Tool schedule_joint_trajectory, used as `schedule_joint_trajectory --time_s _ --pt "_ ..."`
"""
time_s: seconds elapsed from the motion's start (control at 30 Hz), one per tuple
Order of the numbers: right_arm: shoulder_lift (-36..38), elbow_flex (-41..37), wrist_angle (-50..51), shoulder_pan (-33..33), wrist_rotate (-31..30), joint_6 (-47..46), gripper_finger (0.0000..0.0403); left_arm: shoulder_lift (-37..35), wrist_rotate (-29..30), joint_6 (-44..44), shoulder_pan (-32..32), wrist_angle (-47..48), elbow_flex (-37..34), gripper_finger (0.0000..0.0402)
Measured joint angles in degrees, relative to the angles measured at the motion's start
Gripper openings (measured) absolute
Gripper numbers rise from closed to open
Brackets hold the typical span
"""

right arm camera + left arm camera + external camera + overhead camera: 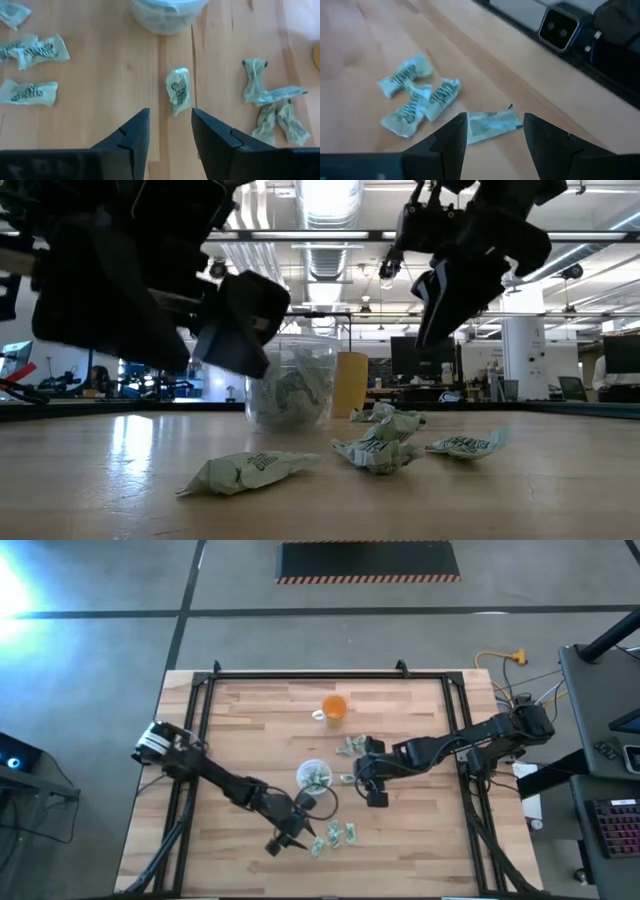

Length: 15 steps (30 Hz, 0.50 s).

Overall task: Pick and place Stevia / Truvia into bins
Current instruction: Put the green stevia packet into the transparent container

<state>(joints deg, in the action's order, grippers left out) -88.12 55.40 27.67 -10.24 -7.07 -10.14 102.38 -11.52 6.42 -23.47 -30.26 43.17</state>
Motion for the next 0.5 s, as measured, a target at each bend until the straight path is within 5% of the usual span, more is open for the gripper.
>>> schedule_joint_trajectory --time_s 0.5 --pt "0.00 -3.04 -0.19 0.00 -0.46 -1.98 0.0127 4.14 4.03 0.01 -1.31 2.80 4.31 0.0178"
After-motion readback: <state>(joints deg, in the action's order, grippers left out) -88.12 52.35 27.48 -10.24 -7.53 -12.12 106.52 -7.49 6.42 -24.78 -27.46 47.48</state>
